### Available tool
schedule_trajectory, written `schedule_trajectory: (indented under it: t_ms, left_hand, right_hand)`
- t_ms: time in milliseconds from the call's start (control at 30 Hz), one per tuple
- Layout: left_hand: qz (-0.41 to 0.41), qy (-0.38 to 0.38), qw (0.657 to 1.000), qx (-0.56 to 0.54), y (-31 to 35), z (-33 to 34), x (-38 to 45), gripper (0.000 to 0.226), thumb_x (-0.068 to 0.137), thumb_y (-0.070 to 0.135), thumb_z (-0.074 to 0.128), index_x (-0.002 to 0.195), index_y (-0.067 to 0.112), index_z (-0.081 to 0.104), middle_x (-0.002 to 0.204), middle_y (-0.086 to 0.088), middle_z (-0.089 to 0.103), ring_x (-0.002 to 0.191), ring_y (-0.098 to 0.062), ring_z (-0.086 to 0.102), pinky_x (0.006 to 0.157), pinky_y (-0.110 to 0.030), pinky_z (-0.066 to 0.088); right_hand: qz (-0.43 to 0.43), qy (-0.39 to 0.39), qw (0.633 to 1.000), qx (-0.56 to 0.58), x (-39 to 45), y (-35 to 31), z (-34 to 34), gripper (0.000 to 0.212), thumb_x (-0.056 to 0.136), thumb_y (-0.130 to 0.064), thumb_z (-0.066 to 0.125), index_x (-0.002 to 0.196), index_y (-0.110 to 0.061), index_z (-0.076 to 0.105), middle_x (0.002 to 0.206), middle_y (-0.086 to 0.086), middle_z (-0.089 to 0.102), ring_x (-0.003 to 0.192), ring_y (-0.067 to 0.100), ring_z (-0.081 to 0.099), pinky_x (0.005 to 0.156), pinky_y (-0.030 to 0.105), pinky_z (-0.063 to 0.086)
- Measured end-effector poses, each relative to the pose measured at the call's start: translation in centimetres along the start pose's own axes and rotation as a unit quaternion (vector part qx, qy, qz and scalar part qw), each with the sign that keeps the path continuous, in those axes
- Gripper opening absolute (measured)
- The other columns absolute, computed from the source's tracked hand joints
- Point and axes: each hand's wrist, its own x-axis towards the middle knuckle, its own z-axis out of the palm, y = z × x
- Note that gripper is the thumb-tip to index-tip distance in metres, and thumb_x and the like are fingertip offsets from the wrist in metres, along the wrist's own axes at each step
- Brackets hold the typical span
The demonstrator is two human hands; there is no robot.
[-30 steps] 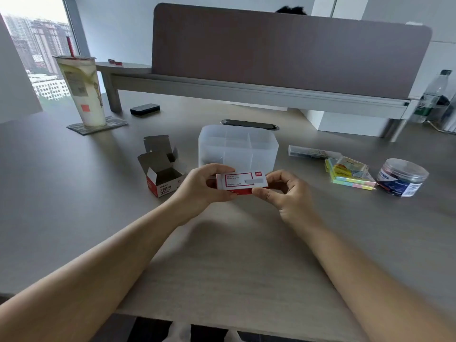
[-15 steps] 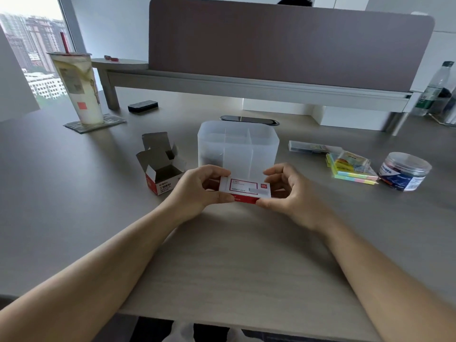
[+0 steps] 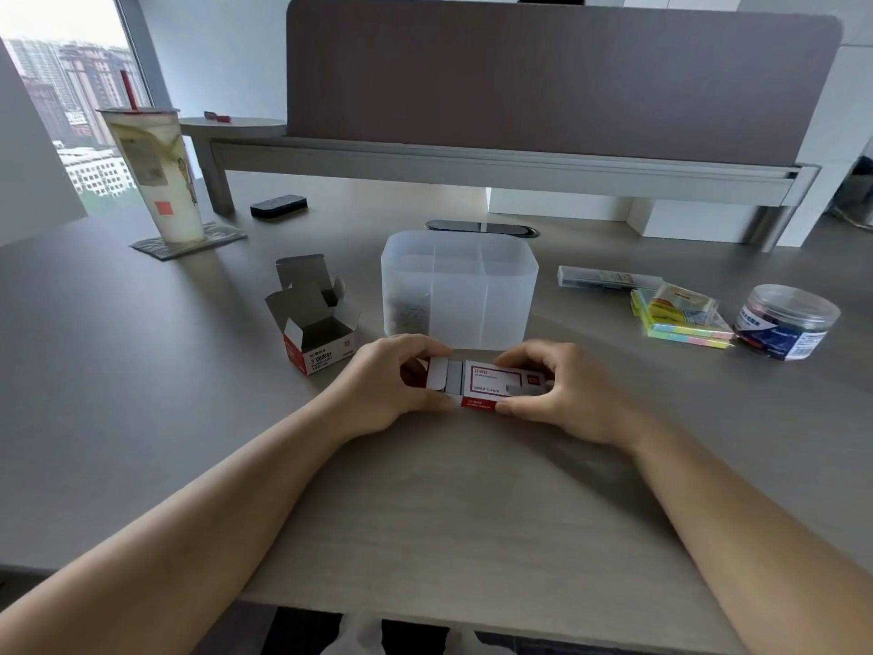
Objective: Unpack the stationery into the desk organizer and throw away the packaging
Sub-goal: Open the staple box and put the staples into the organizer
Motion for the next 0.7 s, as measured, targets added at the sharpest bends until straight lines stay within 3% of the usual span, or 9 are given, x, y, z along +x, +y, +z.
schedule_trajectory:
  t_ms: [167, 367, 600, 700]
  left_hand:
    - [0.000, 0.012, 0.999, 0.051, 0.0, 0.0, 0.0, 0.049, 0.068, 0.019, 0.075, 0.115, 0.019, 0.058, 0.102, 0.009, 0.052, 0.090, -0.012, 0.056, 0.082, -0.023, 0.049]
    - [-0.014, 0.018, 0.999, 0.039, -0.4, -0.3, 0.2, 0.047, 0.068, 0.015, 0.075, 0.112, 0.017, 0.058, 0.096, 0.007, 0.052, 0.088, -0.014, 0.055, 0.084, -0.027, 0.049]
    - [-0.055, 0.049, 0.997, 0.006, -1.6, -1.6, -0.1, 0.040, 0.067, 0.010, 0.074, 0.102, 0.022, 0.058, 0.090, 0.003, 0.056, 0.080, -0.015, 0.056, 0.076, -0.025, 0.045]
    - [-0.065, 0.053, 0.996, -0.032, -1.3, -1.6, -0.4, 0.040, 0.068, 0.005, 0.072, 0.102, 0.021, 0.057, 0.080, 0.005, 0.055, 0.068, -0.012, 0.056, 0.063, -0.012, 0.043]
  right_hand:
    - [-0.007, -0.002, 1.000, -0.025, 0.3, 0.1, 0.5, 0.054, 0.071, -0.022, 0.073, 0.120, -0.015, 0.052, 0.111, -0.003, 0.055, 0.099, 0.008, 0.050, 0.087, 0.020, 0.040]
    - [-0.003, -0.006, 0.999, -0.049, 0.5, 0.4, -0.2, 0.050, 0.071, -0.022, 0.073, 0.117, -0.013, 0.055, 0.118, 0.004, 0.057, 0.098, 0.009, 0.048, 0.084, 0.021, 0.039]
    - [0.040, -0.003, 0.997, -0.070, 0.2, 1.5, -1.8, 0.047, 0.074, -0.019, 0.069, 0.118, -0.013, 0.054, 0.121, 0.005, 0.056, 0.095, 0.008, 0.045, 0.067, 0.007, 0.035]
    - [0.055, -0.025, 0.996, -0.067, 0.2, 1.5, -1.8, 0.052, 0.075, -0.022, 0.069, 0.123, -0.014, 0.051, 0.126, 0.004, 0.052, 0.099, 0.006, 0.043, 0.079, 0.017, 0.033]
